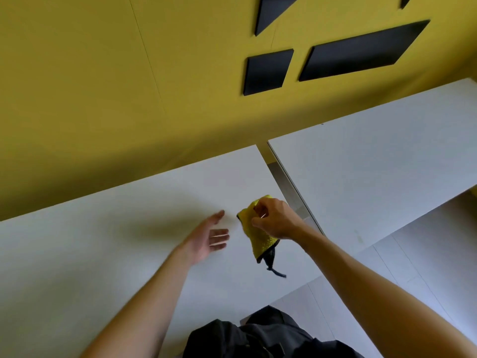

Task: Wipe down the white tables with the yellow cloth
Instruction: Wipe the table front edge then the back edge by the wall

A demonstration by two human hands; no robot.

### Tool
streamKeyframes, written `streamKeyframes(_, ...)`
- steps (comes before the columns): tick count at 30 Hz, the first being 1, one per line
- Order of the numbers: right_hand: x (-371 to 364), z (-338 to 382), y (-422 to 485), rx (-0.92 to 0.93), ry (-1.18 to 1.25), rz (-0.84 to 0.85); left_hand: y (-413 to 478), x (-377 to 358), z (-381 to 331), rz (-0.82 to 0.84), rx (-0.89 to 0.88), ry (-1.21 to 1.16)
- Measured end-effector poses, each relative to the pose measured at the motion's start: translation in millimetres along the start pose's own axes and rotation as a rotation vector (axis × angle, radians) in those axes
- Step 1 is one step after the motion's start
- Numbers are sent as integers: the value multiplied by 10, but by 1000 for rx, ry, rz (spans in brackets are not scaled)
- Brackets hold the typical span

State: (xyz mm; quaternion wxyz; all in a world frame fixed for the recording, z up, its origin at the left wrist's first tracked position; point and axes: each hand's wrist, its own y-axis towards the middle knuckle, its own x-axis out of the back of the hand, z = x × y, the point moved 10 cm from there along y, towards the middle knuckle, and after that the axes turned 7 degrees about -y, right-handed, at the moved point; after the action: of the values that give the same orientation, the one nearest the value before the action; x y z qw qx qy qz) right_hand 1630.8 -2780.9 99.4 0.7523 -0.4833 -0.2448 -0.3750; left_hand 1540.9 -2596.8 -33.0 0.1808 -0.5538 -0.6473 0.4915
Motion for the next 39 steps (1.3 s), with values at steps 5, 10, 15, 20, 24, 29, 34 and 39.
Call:
streamKeyframes(5, 231, -114, -74, -2, 276, -146, 53, -391, 244, 134, 43, -106)
streamKeyframes(10, 310, -153, -99, 135, 335, -219, 24, -720, -96, 233, -73, -356)
streamKeyframes(15, 202, -488, -64, 3, 226, -257, 152, -469, -395, 151, -211, -50)
streamKeyframes(20, 84, -634, -16, -28, 62, -297, 75, -416, -738, 91, -302, 350)
streamKeyframes(24, 219, -747, 150, -87, 300, -310, -8, -696, -1313, 9, -518, 945)
streamKeyframes(29, 2, -1293, 430, -280, 195, -319, 225, -1014, -1698, -259, -612, 1477)
streamKeyframes(34, -470, -1158, 844, 113, -182, -364, 579, -803, -1284, -225, -407, 1912)
streamKeyframes(39, -978, -649, 1217, 517, -521, -278, 810, -548, -1242, -269, -339, 2032)
